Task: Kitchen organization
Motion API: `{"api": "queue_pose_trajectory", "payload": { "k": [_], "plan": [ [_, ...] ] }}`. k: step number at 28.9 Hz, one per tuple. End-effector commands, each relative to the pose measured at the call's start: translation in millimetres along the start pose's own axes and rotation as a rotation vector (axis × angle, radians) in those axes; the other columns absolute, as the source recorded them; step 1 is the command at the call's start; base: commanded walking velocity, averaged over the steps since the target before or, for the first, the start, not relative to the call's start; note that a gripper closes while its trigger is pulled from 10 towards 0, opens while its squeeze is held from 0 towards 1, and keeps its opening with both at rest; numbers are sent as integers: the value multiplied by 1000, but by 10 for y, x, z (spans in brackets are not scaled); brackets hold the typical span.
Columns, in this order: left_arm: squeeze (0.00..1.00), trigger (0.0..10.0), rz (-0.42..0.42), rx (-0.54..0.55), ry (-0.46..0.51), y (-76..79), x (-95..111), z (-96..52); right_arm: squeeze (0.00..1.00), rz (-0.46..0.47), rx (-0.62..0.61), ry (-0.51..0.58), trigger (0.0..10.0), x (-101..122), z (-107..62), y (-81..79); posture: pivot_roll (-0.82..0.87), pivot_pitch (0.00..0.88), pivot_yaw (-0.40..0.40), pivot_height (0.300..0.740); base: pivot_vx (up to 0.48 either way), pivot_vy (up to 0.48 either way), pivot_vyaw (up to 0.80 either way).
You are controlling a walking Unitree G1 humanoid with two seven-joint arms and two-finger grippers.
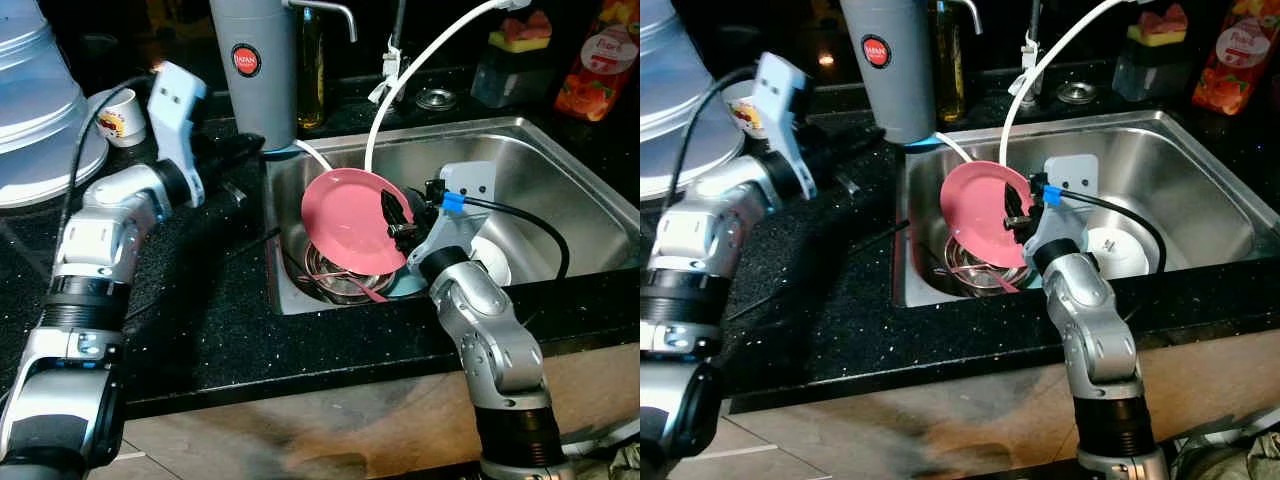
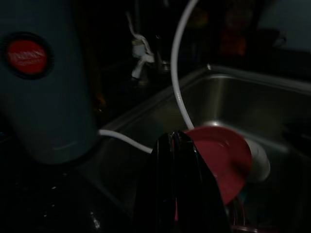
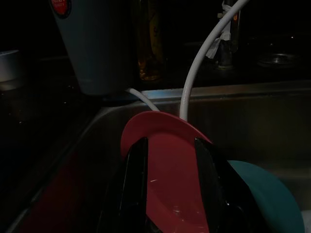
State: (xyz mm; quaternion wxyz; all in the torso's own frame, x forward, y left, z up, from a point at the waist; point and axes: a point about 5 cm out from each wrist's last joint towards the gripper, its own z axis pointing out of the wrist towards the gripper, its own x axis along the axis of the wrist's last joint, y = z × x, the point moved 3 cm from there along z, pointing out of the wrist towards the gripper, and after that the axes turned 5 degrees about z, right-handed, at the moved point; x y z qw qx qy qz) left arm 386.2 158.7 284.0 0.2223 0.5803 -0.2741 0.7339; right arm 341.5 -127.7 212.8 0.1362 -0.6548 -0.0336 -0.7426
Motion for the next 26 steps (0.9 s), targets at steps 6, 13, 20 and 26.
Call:
{"api": "queue_pose_trajectory", "payload": {
  "k": [6, 13, 20, 26],
  "plan": [
    [0, 0, 153, -61, -134, 26, 11, -202, 0, 7, 0, -8, 10000, -7, -7, -2, 4, 49, 59, 740, 0, 0, 0],
    [0, 0, 266, -152, -315, -38, 130, -935, 0, 9, -7, -20, 10000, -38, -51, 17, 24, 53, 42, 740, 0, 0, 0],
    [0, 10000, 215, -157, -376, -30, 187, -1317, 0, 18, 26, -28, 10000, -56, -9, -64, 40, 54, 21, 740, 0, 0, 0],
    [1000, 10000, 129, -198, -352, 135, 165, -1338, 0, 21, 41, -32, 10000, -67, 9, -96, 46, 58, 12, 740, 0, 0, 0]
  ]
}}
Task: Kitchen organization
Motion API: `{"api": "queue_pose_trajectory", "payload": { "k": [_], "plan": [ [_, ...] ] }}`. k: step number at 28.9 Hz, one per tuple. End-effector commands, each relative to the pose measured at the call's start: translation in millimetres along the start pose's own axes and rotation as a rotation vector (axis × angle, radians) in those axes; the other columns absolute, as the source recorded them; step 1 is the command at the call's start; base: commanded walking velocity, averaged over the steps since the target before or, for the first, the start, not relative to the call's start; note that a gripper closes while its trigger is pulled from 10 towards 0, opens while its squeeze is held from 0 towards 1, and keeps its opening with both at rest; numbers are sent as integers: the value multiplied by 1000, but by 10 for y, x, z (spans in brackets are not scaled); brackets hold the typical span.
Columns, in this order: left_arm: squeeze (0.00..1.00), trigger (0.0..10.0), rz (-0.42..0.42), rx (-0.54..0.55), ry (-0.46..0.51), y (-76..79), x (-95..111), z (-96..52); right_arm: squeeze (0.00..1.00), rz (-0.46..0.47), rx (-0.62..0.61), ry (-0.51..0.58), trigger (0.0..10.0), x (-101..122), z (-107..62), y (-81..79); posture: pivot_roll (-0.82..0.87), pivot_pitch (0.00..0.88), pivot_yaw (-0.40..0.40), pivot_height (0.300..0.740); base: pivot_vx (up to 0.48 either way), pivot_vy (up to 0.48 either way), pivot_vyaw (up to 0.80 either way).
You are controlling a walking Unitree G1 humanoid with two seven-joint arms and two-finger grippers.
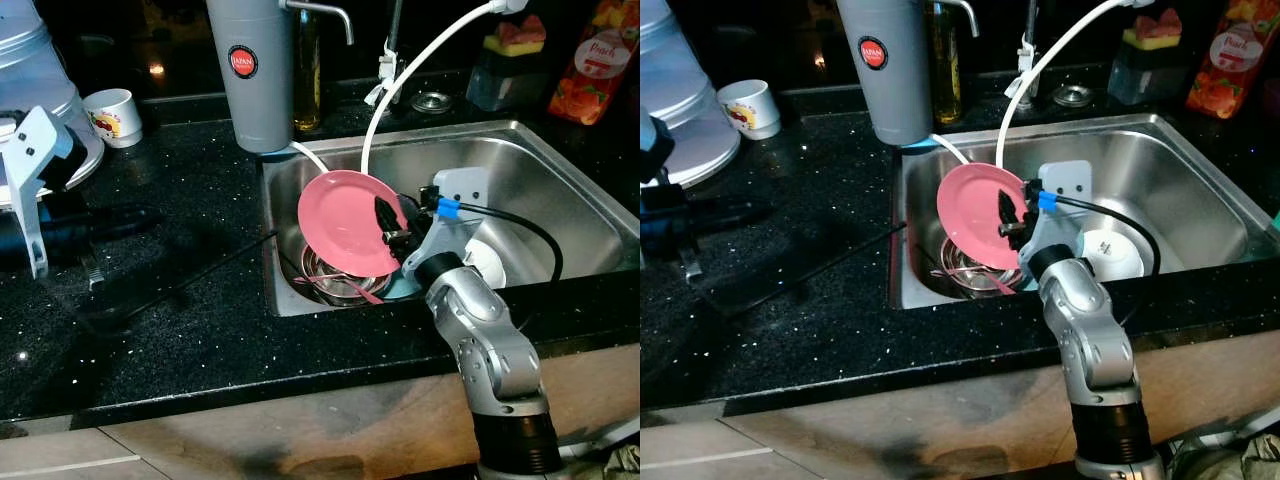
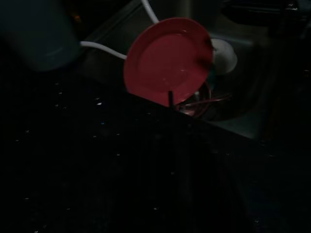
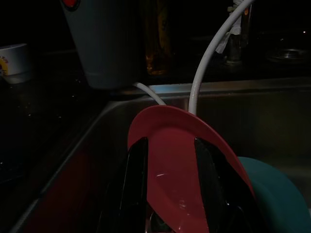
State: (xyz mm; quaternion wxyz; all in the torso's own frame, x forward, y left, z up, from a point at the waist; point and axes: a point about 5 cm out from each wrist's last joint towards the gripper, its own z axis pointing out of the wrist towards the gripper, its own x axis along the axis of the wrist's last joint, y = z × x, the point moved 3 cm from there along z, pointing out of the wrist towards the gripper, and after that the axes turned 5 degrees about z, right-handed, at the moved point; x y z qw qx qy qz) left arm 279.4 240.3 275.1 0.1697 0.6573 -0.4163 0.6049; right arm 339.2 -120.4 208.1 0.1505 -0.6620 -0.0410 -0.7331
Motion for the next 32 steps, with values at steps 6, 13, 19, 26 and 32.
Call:
{"api": "queue_pose_trajectory", "payload": {
  "k": [6, 13, 19, 26, 32],
  "plan": [
    [1000, 10000, -2, -8, 38, 165, -52, 190, 0, 6, 19, -11, 10000, -15, 26, -44, 41, 60, 14, 740, 0, 0, 0],
    [1000, 10000, -34, -31, -11, 291, -203, 278, 0, 0, 14, -10, 10000, -13, 16, -34, 34, 62, 23, 740, 0, 0, 0],
    [86, 10000, 50, -34, -144, 333, -441, 359, 0, 0, 13, -11, 10000, -13, 19, -32, 36, 64, 17, 740, 0, 0, 0],
    [0, 10000, 93, -32, -205, 227, -531, 481, 0, -4, 27, -9, 10000, 4, 49, -54, 36, 66, 20, 740, 0, 0, 0],
    [0, 10000, 58, -58, -255, 185, -627, 482, 0, -7, 20, -1, 10000, 31, 45, -37, 29, 62, 30, 740, 0, 0, 0]
  ]
}}
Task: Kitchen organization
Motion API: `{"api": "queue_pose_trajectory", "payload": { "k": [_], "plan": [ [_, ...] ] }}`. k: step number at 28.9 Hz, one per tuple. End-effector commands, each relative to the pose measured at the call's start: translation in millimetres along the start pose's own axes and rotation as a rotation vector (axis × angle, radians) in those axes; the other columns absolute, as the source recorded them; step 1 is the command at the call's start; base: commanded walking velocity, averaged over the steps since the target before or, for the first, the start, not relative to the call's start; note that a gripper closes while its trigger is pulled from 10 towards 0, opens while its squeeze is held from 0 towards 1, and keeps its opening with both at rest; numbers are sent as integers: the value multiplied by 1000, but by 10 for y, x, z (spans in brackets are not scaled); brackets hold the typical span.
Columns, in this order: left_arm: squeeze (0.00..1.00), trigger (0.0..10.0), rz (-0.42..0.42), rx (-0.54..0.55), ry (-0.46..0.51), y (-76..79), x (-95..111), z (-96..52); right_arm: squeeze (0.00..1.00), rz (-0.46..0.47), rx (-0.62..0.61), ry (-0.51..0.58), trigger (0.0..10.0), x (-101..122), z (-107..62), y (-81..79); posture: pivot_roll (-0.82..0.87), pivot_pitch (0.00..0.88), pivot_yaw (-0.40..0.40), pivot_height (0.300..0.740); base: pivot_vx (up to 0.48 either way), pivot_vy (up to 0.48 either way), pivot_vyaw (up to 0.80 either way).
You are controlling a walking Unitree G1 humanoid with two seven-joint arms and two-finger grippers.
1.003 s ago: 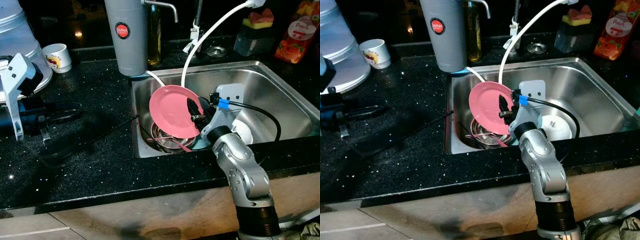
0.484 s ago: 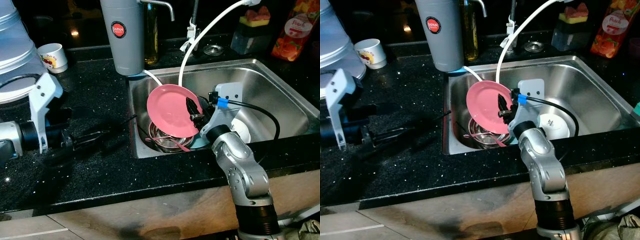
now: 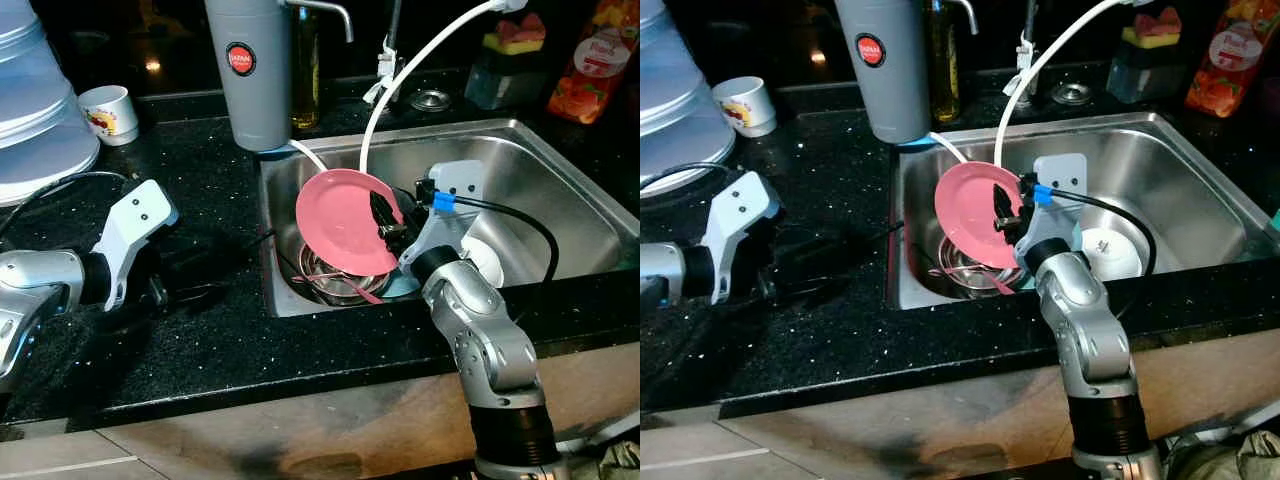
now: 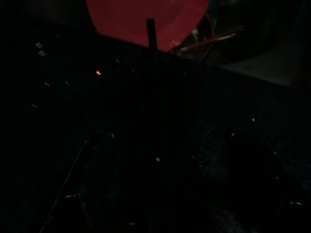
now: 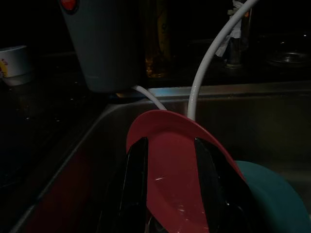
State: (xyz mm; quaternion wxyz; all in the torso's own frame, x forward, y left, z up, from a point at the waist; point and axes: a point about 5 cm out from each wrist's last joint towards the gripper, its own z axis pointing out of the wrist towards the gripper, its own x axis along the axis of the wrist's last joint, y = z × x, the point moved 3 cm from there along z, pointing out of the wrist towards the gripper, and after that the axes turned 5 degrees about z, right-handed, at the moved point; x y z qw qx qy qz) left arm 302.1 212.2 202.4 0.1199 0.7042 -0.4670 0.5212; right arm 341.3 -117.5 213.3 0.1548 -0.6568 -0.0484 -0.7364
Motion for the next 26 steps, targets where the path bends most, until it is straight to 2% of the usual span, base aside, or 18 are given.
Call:
{"api": "queue_pose_trajectory", "payload": {
  "k": [1, 6, 17, 18, 19, 21, 22, 23, 26],
  "plan": [
    [0, 10000, -12, -19, -33, -8, -51, -15, 0, -1, 0, -10, 10000, -11, 10, -5, 27, 62, 31, 740, 0, 0, 0],
    [0, 10000, 15, -68, -89, 42, -161, 10, 0, -4, -5, -10, 10000, -8, 3, 8, 25, 63, 32, 740, 0, 0, 0],
    [0, 10000, 10, -93, -116, 56, -212, 40, 0, -8, -5, -6, 10000, 5, 3, 15, 17, 53, 30, 740, 0, 0, 0],
    [0, 9333, 13, -95, -115, 58, -212, 42, 0, -9, -4, -6, 10000, 5, 2, 15, 16, 48, 29, 740, 0, 0, 0],
    [0, 3882, 21, -90, -114, 51, -213, 44, 0, -11, 0, -7, 10000, 4, 3, 9, 16, 48, 29, 740, 0, 0, 0],
    [0, 3647, 28, -83, -112, 38, -213, 47, 0, -14, 6, -10, 10000, 2, 3, 1, 16, 48, 29, 740, 0, 0, 0],
    [0, 1059, 28, -78, -109, 30, -213, 49, 0, -17, 20, -16, 10000, -7, 1, -19, 13, 44, 28, 740, 0, 0, 0],
    [0, 471, 26, -77, -108, 27, -214, 52, 0, -23, 39, -23, 10000, -18, -3, -44, 13, 44, 29, 740, 0, 0, 0],
    [0, 0, 24, -82, -105, 32, -211, 57, 0, -30, 110, -59, 10000, -74, -27, -138, 13, 43, 29, 740, 0, 0, 0]
  ]
}}
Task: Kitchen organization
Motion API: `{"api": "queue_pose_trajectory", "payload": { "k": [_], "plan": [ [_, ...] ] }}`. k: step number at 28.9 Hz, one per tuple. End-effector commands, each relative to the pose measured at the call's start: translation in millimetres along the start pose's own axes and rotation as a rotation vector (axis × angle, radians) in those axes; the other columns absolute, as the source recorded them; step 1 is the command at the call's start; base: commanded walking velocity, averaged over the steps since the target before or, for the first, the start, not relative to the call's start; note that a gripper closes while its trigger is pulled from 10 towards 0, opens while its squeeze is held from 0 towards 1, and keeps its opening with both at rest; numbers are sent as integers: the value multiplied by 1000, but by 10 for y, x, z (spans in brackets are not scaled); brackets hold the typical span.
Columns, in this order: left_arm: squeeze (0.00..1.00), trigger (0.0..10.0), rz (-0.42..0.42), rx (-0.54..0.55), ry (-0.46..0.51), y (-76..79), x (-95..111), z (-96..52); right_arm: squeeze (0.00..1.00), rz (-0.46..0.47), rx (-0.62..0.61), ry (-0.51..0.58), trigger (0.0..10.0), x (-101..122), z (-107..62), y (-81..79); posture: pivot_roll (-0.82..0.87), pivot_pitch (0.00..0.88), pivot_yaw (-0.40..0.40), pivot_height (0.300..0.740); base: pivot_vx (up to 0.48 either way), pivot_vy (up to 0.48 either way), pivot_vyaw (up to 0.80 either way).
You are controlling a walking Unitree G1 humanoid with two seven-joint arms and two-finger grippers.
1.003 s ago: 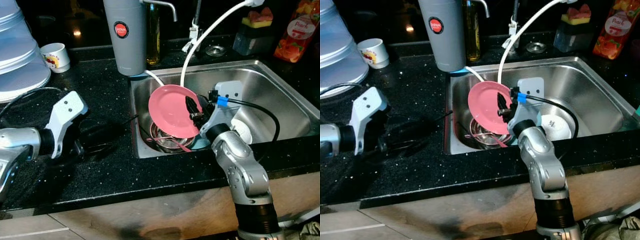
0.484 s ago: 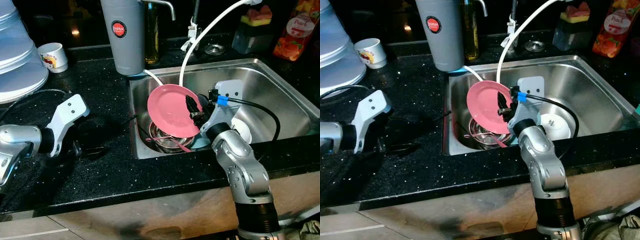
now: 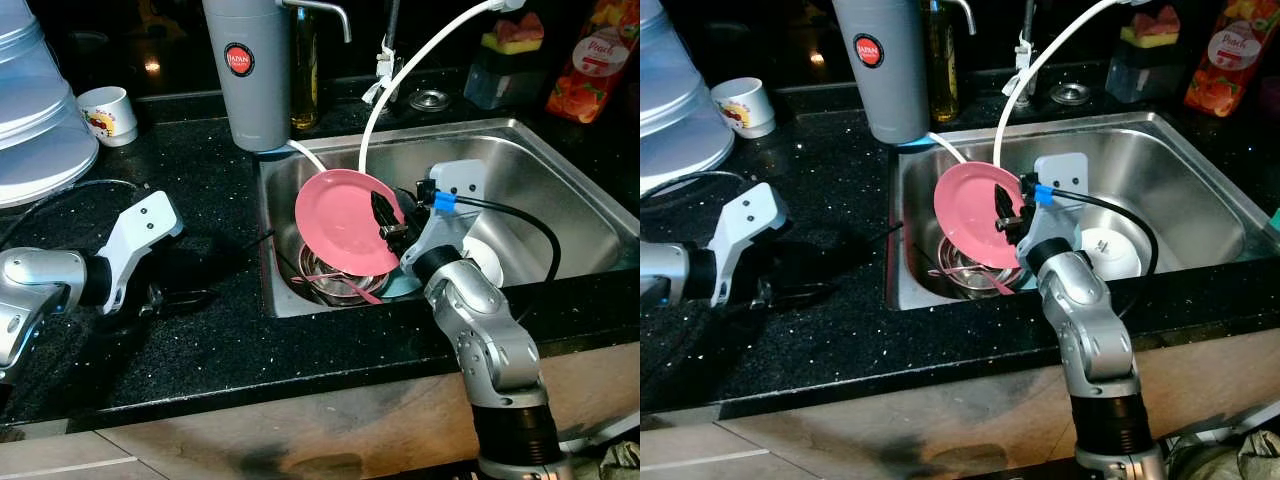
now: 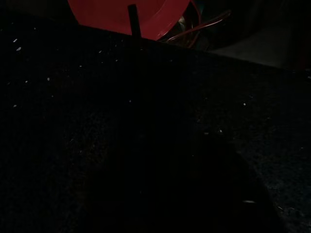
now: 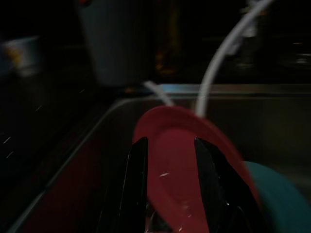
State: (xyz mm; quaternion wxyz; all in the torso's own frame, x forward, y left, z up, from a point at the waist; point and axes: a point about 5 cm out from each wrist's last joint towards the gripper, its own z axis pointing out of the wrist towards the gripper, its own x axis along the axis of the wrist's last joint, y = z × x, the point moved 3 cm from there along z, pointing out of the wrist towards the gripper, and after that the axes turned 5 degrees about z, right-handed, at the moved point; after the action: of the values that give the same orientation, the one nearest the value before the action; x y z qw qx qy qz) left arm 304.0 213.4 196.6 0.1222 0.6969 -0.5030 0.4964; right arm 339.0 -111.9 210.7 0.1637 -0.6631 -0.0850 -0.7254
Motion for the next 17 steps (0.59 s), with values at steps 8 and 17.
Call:
{"api": "queue_pose_trajectory", "payload": {
  "k": [8, 17],
  "plan": [
    [0, 0, -27, -15, -49, 33, -127, 45, 0, -26, 121, -57, 10000, -111, -41, -215, 13, 46, 29, 740, 0, 0, 0],
    [0, 0, 3, 62, 20, -91, -6, 32, 0, -17, 103, -51, 10000, -94, -31, -184, 19, 50, 27, 740, 0, 0, 0]
  ]
}}
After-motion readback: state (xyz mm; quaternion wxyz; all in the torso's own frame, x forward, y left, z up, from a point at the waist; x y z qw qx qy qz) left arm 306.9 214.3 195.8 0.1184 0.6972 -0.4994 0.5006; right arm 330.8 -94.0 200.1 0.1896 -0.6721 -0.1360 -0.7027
